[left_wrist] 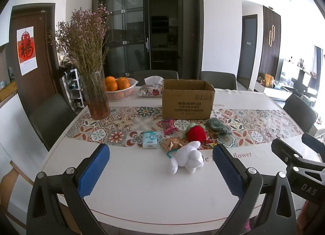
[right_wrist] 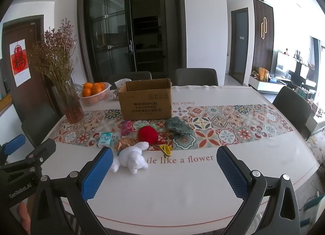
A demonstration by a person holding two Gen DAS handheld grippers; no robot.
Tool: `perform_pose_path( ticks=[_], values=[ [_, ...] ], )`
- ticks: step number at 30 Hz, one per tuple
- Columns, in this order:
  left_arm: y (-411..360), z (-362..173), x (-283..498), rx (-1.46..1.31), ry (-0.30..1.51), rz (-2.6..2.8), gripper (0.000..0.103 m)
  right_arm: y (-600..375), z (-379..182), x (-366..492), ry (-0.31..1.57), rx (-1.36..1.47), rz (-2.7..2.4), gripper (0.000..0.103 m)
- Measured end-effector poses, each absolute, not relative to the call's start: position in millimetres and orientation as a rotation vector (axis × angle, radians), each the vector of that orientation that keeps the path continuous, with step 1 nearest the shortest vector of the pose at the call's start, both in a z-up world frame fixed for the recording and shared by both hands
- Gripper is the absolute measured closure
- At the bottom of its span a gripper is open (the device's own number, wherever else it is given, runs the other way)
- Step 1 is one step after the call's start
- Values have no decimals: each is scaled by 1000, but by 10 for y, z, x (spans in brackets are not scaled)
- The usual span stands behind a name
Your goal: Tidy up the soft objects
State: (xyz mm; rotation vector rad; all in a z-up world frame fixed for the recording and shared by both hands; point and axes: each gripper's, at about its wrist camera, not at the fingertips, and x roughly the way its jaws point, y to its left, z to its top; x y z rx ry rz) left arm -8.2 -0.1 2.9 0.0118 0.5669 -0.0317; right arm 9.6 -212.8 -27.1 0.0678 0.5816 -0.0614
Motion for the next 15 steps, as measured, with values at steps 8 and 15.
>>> perform_pose_path(
  ticks=[8,15],
  values=[
    [-33,6,-119,17,565,-35,0,-2156,-275,68,585,68,-63,0],
    [-33,6,-123,18,565,-34,0,-2166,-269,57,587,67,-60,0]
  ],
)
